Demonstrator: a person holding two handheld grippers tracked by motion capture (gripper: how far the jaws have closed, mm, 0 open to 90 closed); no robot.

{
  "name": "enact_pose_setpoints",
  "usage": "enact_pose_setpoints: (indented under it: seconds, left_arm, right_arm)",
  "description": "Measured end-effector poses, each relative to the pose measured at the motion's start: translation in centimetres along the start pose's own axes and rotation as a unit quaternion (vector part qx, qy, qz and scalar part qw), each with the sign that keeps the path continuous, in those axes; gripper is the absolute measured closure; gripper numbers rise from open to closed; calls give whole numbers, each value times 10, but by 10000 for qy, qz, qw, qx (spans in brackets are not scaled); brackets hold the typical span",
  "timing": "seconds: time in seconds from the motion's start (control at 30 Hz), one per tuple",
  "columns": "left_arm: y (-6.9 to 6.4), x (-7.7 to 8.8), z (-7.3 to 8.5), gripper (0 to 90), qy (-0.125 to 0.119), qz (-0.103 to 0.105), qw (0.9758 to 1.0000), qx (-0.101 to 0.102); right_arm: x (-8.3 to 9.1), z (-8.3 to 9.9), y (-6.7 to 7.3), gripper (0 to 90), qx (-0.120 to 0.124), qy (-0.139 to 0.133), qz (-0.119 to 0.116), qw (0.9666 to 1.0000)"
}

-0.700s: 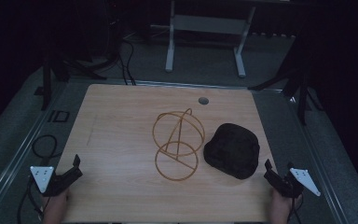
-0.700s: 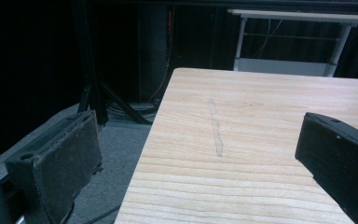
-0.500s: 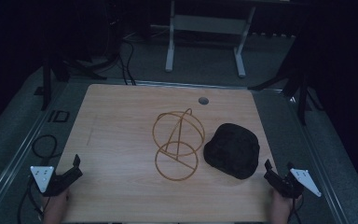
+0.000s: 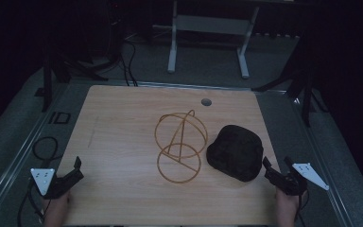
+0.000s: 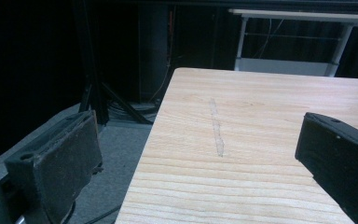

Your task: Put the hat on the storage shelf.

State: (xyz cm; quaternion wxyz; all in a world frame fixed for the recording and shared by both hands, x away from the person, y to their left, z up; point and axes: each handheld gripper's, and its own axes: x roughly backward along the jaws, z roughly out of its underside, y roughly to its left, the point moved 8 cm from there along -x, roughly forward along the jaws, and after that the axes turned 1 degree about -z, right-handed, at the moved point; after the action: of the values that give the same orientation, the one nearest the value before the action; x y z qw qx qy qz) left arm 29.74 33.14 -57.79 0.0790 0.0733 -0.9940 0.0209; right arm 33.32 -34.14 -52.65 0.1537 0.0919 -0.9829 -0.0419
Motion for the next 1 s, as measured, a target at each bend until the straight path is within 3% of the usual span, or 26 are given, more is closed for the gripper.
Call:
enact_pose_setpoints:
  seconds: [0.17, 0.3, 0.5, 0.6, 0.83, 0.87, 1.0]
  left_arm:
    - [0, 0, 0, 6, -3, 4, 10000, -4]
    - [0, 0, 0, 6, -11, 13, 10000, 4]
    - [0, 0, 0, 6, -17, 23, 10000, 2]
    - [0, 0, 0, 6, -20, 32, 10000, 8]
    - [0, 1, 0, 6, -1, 56, 10000, 21]
    - [0, 1, 0, 6, -6, 59, 10000, 21]
    - [0, 1, 0, 6, -11, 66, 10000, 24]
  right_arm:
    - [4, -18, 23, 128, 161, 33, -141, 9998]
    - [8, -32, 44, 124, 287, -94, -437, 9986]
    - [5, -41, 75, 121, 476, -35, -757, 9960]
    - [-3, -36, 85, 126, 602, 181, -760, 9951]
    - [-23, -17, 94, 147, 841, 643, -628, 9924]
    - [-31, -8, 94, 148, 936, 803, -492, 9912]
    - [-40, 6, 92, 179, 959, 955, -332, 9902]
